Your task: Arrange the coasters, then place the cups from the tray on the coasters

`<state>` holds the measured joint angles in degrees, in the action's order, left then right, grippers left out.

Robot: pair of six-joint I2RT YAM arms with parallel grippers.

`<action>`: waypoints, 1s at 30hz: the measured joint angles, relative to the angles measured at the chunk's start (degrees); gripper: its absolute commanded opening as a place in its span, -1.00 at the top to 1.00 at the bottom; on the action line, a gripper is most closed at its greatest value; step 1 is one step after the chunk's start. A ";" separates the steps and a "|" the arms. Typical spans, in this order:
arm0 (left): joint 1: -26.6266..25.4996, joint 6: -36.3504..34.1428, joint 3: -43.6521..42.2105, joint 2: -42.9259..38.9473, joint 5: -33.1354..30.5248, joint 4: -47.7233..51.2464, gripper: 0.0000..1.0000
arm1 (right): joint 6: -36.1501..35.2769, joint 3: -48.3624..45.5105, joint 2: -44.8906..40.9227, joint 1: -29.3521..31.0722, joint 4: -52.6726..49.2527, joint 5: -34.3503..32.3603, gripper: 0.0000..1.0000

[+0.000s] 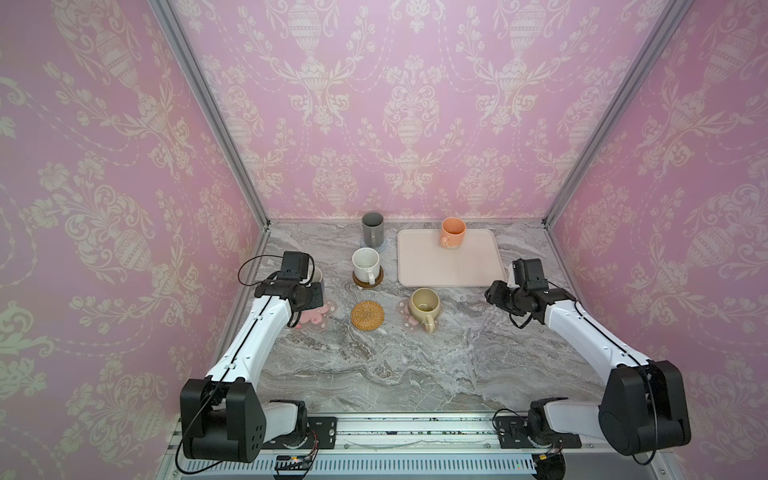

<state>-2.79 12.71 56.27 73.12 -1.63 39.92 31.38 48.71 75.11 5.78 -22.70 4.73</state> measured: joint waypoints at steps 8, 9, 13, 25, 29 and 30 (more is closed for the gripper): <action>0.00 -0.26 -3.48 -2.32 0.85 0.04 1.00 | 0.00 0.00 0.02 0.13 0.33 0.02 -0.09; 0.00 -0.24 -3.56 -2.62 0.83 -0.07 1.00 | 0.00 0.00 0.02 0.22 0.50 0.02 -0.09; 0.00 -0.24 -5.01 -3.30 0.31 -0.68 1.00 | -0.02 0.00 0.02 0.26 1.09 0.04 -0.10; 0.00 -0.72 -7.74 -3.32 -2.36 -1.75 1.00 | -0.09 -0.02 0.02 0.26 1.88 0.44 -0.10; 0.00 -1.33 -7.76 -2.75 -2.93 -2.43 1.00 | -0.24 -0.02 0.02 0.26 2.38 0.44 -0.11; 0.00 -1.40 -7.80 -2.29 -3.06 -2.69 1.00 | -0.26 -0.04 0.02 0.26 2.54 0.46 -0.10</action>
<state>-2.79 11.31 48.47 70.83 -4.69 37.23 31.11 48.66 75.13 6.04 -20.16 5.19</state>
